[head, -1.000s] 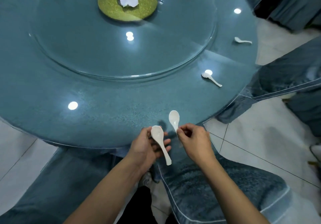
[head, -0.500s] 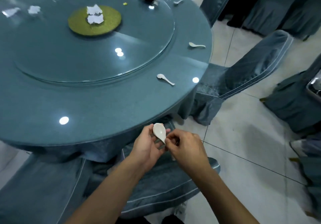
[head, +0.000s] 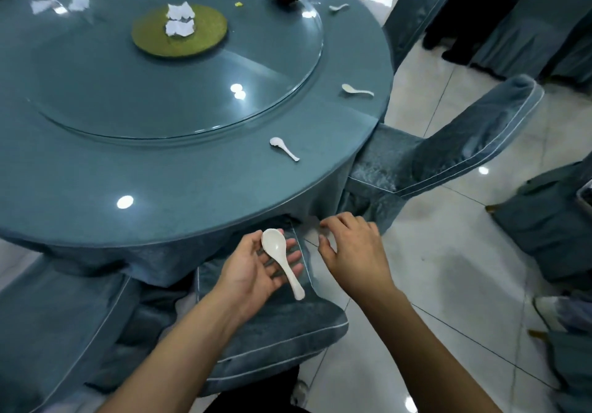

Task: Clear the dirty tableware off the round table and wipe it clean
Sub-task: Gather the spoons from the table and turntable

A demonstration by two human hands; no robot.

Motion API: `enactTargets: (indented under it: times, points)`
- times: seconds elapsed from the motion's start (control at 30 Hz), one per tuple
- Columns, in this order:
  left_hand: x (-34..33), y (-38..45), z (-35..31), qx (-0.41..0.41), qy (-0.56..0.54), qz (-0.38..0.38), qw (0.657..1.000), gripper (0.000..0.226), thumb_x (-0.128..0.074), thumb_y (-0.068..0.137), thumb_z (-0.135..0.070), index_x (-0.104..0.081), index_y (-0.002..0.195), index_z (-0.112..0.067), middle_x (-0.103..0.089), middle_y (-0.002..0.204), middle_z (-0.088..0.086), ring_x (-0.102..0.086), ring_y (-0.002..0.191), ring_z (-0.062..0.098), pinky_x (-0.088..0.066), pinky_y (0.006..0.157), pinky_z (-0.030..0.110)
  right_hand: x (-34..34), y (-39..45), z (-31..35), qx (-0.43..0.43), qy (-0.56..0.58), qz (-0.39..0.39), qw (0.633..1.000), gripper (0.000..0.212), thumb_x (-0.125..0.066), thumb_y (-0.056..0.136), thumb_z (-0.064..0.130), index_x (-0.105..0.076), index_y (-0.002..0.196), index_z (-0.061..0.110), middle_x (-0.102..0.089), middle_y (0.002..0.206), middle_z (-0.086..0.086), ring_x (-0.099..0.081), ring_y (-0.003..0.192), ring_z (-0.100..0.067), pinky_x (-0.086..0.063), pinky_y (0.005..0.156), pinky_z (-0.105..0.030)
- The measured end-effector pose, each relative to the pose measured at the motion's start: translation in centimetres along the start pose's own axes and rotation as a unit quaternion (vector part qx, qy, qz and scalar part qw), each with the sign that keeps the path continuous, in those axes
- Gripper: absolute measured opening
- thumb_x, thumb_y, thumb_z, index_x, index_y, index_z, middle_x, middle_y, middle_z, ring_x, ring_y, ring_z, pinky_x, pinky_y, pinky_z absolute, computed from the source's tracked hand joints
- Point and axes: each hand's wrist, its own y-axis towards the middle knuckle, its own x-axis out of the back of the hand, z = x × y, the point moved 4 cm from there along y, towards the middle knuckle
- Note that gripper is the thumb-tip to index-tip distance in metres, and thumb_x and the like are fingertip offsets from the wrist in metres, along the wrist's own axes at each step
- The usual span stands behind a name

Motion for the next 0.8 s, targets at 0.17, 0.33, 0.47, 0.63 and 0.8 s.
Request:
enactTargets:
  times: [0.17, 0.33, 0.47, 0.63, 0.8]
  points:
    - [-1.3, 3.7, -0.8, 0.000, -0.027, -0.011, 1.000, 0.039, -0.042, 0.103, -0.030, -0.065, 0.120, -0.004, -0.071, 0.114, 0.022, -0.067, 0.099, 0.037, -0.056, 0.089, 0.051, -1.3, 5.4, -2.0, 0.039, -0.029, 0.032, 0.998, 0.024, -0.052, 0.097, 0.037, -0.061, 0.117, 0.028, -0.060, 0.113, 0.006, -0.055, 0.103, -0.018, -0.041, 0.093, -0.037]
    - [-3.5, 7.3, -2.4, -0.003, -0.057, -0.020, 0.998, 0.039, -0.039, 0.104, -0.030, -0.065, 0.119, -0.005, -0.072, 0.109, 0.020, -0.068, 0.091, 0.033, -0.057, 0.085, 0.049, -2.7, 10.6, -3.9, 0.074, -0.044, 0.051, 0.995, 0.021, -0.058, 0.094, 0.036, -0.062, 0.113, 0.029, -0.062, 0.109, 0.006, -0.057, 0.098, -0.019, -0.045, 0.090, -0.038]
    - [-5.0, 9.5, -3.8, -0.008, -0.079, -0.033, 0.996, 0.038, -0.041, 0.103, -0.028, -0.065, 0.120, -0.003, -0.072, 0.106, 0.020, -0.066, 0.095, 0.034, -0.056, 0.087, 0.050, -4.0, 15.3, -4.6, 0.114, -0.054, 0.069, 0.990, 0.023, -0.058, 0.092, 0.033, -0.061, 0.114, 0.027, -0.062, 0.108, 0.002, -0.059, 0.098, -0.023, -0.044, 0.087, -0.040]
    - [-6.3, 12.0, -5.2, -0.031, -0.114, -0.067, 0.991, 0.036, -0.041, 0.101, -0.028, -0.066, 0.116, -0.007, -0.072, 0.104, 0.018, -0.067, 0.092, 0.034, -0.054, 0.090, 0.049, -6.6, 21.8, -4.6, 0.159, -0.045, 0.106, 0.981, 0.030, -0.059, 0.092, 0.029, -0.063, 0.120, 0.022, -0.065, 0.112, -0.004, -0.061, 0.101, -0.029, -0.043, 0.089, -0.042]
    - [-7.4, 13.8, -5.2, -0.058, -0.169, -0.120, 0.976, 0.036, -0.043, 0.098, -0.027, -0.067, 0.115, -0.005, -0.071, 0.109, 0.019, -0.067, 0.091, 0.034, -0.056, 0.085, 0.048, -10.2, 28.5, -4.0, 0.194, -0.056, 0.154, 0.967, 0.026, -0.058, 0.088, 0.029, -0.061, 0.111, 0.017, -0.065, 0.102, -0.006, -0.061, 0.097, -0.032, -0.035, 0.079, -0.039]
